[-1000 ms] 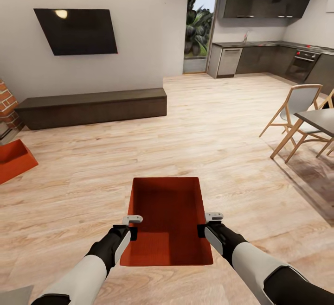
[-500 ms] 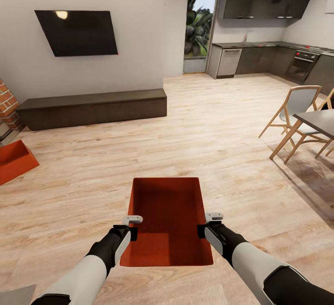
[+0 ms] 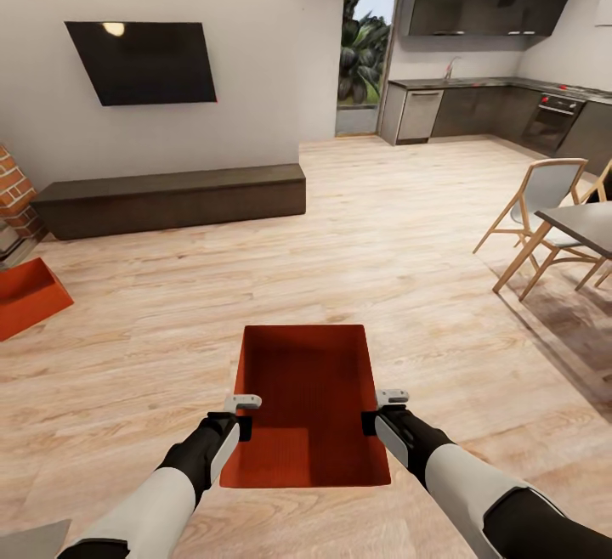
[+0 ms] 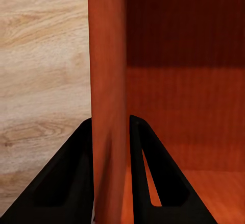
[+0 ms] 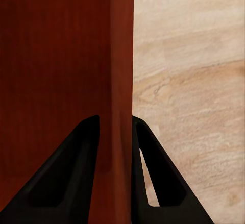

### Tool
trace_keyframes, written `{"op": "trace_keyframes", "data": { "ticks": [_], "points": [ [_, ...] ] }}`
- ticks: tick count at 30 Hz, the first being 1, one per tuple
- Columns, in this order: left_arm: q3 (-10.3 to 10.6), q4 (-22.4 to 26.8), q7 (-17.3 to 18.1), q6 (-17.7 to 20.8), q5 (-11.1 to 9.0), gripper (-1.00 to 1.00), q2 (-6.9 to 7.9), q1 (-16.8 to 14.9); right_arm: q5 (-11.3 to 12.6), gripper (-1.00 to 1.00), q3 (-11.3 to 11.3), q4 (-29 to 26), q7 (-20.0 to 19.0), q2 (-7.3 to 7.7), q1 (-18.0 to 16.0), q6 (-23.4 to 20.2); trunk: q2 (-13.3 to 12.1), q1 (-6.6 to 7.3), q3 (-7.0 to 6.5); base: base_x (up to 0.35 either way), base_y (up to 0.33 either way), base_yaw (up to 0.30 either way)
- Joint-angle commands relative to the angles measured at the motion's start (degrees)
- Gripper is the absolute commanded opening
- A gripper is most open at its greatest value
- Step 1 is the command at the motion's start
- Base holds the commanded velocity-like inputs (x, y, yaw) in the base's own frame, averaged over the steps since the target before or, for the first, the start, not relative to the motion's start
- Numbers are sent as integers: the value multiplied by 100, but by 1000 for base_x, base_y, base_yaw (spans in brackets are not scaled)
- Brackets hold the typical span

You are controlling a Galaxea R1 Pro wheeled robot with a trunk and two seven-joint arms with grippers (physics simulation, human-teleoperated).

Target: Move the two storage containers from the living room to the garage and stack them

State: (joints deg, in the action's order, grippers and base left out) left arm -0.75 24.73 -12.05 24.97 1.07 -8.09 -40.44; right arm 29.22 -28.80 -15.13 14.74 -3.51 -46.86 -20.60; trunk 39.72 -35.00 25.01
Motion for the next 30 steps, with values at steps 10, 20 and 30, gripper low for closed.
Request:
{"op": "trace_keyframes", "data": {
  "ticks": [10, 20, 30],
  "points": [
    [66, -162, -50, 438, 130, -100, 62, 1, 110, -100, -223, -49, -41, 6, -8, -5, -396, 219, -174, 0, 0, 0],
    [66, -162, -48, 438, 130, -100, 62, 1, 110, -100, -223, -48, -41, 7, -8, -5, -797, 439, -353, 0, 0, 0],
    [65, -162, -49, 438, 130, -100, 62, 1, 110, -100, -223, -44, -41, 8, -8, -5, -1198, 658, -533, 0, 0, 0]
  ]
}}
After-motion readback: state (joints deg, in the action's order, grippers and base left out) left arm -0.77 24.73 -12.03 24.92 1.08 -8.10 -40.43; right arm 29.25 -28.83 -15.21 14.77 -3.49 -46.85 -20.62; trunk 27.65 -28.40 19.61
